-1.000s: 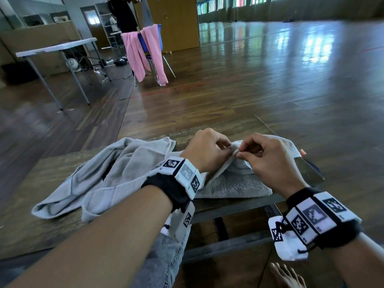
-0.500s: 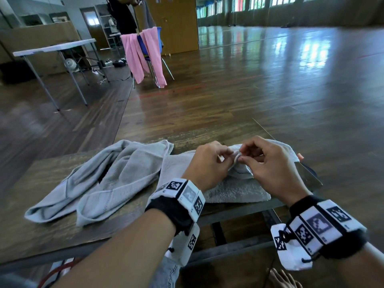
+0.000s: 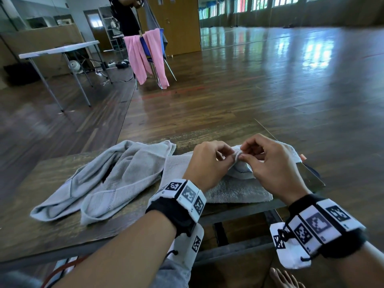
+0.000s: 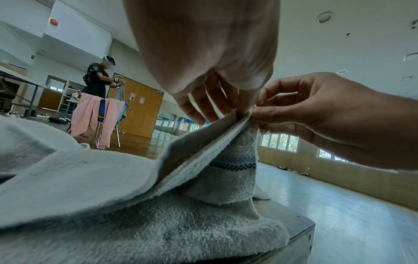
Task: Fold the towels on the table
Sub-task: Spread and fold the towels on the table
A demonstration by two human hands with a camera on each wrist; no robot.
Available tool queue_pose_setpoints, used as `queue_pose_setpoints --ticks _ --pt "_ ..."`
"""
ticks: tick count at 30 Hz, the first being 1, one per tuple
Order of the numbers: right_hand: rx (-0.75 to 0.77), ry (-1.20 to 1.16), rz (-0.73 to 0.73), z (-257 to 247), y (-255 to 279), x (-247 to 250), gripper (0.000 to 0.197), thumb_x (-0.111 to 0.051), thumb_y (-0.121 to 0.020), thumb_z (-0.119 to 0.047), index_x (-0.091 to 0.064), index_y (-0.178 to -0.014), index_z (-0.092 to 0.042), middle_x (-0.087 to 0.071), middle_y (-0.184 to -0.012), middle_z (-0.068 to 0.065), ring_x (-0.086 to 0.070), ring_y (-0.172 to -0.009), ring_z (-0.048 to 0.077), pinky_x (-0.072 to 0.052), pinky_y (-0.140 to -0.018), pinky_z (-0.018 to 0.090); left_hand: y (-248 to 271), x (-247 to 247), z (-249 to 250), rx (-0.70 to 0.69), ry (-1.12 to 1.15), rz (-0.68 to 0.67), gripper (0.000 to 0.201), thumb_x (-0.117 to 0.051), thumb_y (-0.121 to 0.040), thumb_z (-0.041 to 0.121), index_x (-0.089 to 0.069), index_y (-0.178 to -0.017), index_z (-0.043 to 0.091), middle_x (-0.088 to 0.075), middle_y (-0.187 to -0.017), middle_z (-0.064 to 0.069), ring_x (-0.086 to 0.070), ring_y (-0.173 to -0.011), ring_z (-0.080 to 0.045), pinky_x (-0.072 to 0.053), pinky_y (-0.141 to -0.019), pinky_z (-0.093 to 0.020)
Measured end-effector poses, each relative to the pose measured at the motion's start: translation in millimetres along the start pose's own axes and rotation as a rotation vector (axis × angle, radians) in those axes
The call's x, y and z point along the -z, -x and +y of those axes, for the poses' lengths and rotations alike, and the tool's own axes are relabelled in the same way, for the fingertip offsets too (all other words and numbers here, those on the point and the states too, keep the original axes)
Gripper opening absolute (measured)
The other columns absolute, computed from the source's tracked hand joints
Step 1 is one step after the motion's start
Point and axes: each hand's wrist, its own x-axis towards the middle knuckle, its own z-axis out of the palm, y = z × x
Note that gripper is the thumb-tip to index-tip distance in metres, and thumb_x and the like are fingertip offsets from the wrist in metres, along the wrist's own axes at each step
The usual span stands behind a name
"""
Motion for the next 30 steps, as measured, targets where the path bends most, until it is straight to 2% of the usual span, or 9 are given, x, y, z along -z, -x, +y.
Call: queue_pose_setpoints --ticks 3,6,8,12,16,21,23,27,30 --pt "-0.018 0.007 0.005 3 2 -1 0.019 -0.078 -0.083 -0.004 -0.066 -0.086 -0.018 -0.067 -0.079 -0.011 -0.065 -0.076 0.007 -0.054 -0.068 0.02 0 2 3 0.056 0.035 -0.051 0.008 -0.075 -0.085 0.025 -0.076 -0.082 0.019 -0.071 -0.072 0.013 -0.065 -0.068 -0.007 -0.047 -0.057 -0.01" --pt "-0.023 0.03 0.002 3 2 -4 0.02 -0.078 -0.083 -0.005 -0.065 -0.084 -0.02 -0.067 -0.079 -0.012 -0.065 -0.076 0.007 -0.055 -0.069 0.025 -1 4 5 0.085 0.056 -0.086 0.01 -0.073 -0.086 0.02 -0.079 -0.087 0.013 -0.075 -0.078 0.004 -0.069 -0.073 -0.012 -0.055 -0.068 -0.022" --pt "-0.023 0.029 0.007 3 2 -4 0.018 -0.078 -0.083 -0.006 -0.066 -0.084 -0.019 -0.067 -0.079 -0.012 -0.065 -0.076 0.007 -0.056 -0.07 0.027 -2 5 7 0.089 0.075 -0.09 0.012 -0.072 -0.087 0.019 -0.08 -0.092 0.012 -0.077 -0.083 0.0 -0.069 -0.076 -0.014 -0.055 -0.07 -0.022" --pt "-0.047 0.055 0.014 6 2 -3 0.015 -0.077 -0.085 -0.008 -0.068 -0.092 -0.018 -0.067 -0.088 -0.011 -0.065 -0.077 0.005 -0.053 -0.067 0.017 -4 4 11 0.092 0.091 -0.109 0.014 -0.071 -0.088 0.017 -0.079 -0.099 0.014 -0.077 -0.092 0.0 -0.065 -0.075 -0.006 -0.049 -0.067 -0.009" --pt "-0.04 0.119 -0.034 8 2 -4 0.017 -0.073 -0.089 -0.009 -0.072 -0.102 -0.018 -0.067 -0.091 -0.012 -0.063 -0.084 0.002 -0.045 -0.07 0.007 -7 3 13 0.095 0.094 -0.144 0.015 -0.07 -0.088 0.016 -0.079 -0.101 0.014 -0.077 -0.091 0.0 -0.068 -0.079 -0.008 -0.055 -0.072 -0.019" --pt "-0.047 0.101 -0.008 6 -1 -4 0.006 -0.07 -0.093 -0.018 -0.07 -0.097 -0.022 -0.069 -0.087 -0.014 -0.063 -0.085 0.003 -0.046 -0.073 0.014 -4 0 11 -0.019 -0.077 0.048 0.011 -0.074 -0.084 0.027 -0.07 -0.09 0.018 -0.068 -0.09 0.006 -0.06 -0.078 -0.006 -0.046 -0.067 -0.016" --pt "-0.046 0.096 0.022 5 -2 -5 0.004 -0.07 -0.092 -0.018 -0.07 -0.096 -0.021 -0.069 -0.087 -0.014 -0.063 -0.084 0.004 -0.049 -0.073 0.019 -2 -3 8 -0.008 -0.104 0.029 0.015 -0.074 -0.083 0.031 -0.068 -0.088 0.018 -0.066 -0.092 0.004 -0.059 -0.078 -0.007 -0.047 -0.066 -0.018" --pt "-0.016 0.077 0.011 0 -3 -6 0.007 -0.068 -0.093 -0.023 -0.069 -0.099 -0.021 -0.069 -0.088 -0.015 -0.064 -0.087 0.003 -0.048 -0.075 0.018 0 -5 2 0.006 -0.119 -0.006 0.021 -0.073 -0.085 0.033 -0.073 -0.085 0.012 -0.066 -0.085 -0.002 -0.06 -0.072 -0.013 -0.052 -0.066 -0.03" --pt "-0.035 0.061 -0.048 0 -4 -6 0.01 -0.067 -0.094 -0.027 -0.07 -0.103 -0.022 -0.069 -0.09 -0.015 -0.063 -0.09 0.002 -0.044 -0.076 0.015 -2 -4 -1 -0.015 -0.145 0.034 0.021 -0.073 -0.086 0.033 -0.074 -0.083 0.012 -0.068 -0.082 -0.001 -0.06 -0.074 -0.014 -0.05 -0.068 -0.029"
